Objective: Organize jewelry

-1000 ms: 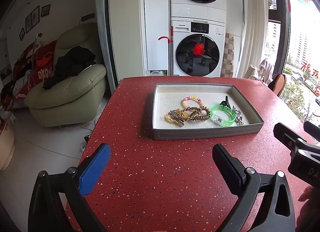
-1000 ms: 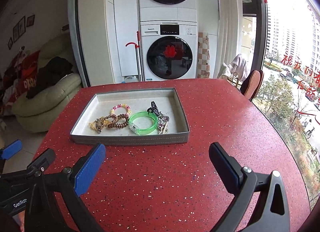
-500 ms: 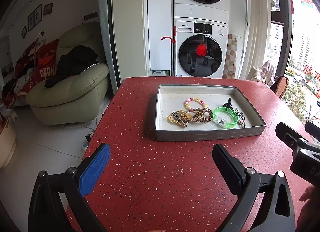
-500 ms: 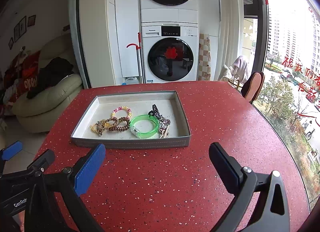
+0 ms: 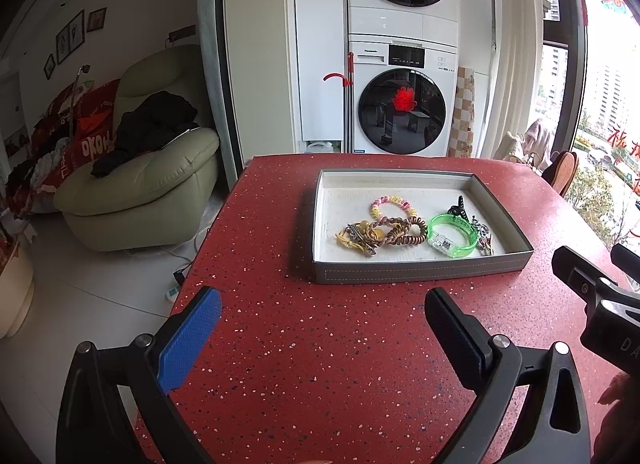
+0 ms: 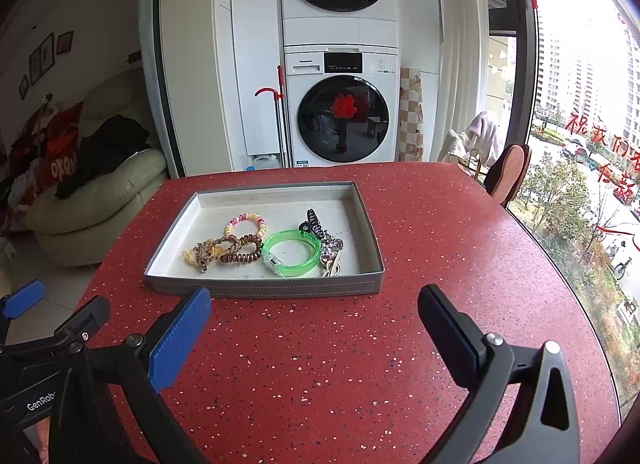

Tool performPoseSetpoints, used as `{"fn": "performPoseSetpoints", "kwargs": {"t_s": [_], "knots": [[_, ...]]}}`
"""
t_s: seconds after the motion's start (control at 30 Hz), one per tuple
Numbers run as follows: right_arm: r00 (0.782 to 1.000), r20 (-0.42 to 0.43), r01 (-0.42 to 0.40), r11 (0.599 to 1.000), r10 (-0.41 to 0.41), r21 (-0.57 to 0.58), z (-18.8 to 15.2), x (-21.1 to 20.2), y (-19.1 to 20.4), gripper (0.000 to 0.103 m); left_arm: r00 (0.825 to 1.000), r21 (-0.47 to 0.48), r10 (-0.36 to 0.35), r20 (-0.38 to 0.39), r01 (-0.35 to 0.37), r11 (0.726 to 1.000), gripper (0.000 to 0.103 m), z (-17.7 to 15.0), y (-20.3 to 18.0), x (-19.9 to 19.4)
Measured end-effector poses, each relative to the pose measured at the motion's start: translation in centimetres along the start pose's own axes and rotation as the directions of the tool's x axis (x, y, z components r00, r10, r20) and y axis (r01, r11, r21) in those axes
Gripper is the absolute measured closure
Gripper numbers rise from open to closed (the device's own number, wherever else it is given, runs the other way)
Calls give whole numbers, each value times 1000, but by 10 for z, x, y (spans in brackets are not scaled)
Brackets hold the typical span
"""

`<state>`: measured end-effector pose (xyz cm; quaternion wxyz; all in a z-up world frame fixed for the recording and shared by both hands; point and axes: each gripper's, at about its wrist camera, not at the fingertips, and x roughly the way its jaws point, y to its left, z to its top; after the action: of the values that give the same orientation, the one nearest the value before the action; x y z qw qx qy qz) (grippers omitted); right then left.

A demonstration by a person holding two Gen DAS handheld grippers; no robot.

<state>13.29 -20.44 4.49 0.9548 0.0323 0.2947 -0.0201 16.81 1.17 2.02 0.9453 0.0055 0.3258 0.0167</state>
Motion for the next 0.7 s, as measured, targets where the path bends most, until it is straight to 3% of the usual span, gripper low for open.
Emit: {"fn": "performPoseSetpoints", "kwargs": {"t_s": [0.7], "knots": [[1000,-3,-4,1000,4,5,-1,1,-2,0,1000,4,-1,-4,1,1000,0,-1,-1,1]]}}
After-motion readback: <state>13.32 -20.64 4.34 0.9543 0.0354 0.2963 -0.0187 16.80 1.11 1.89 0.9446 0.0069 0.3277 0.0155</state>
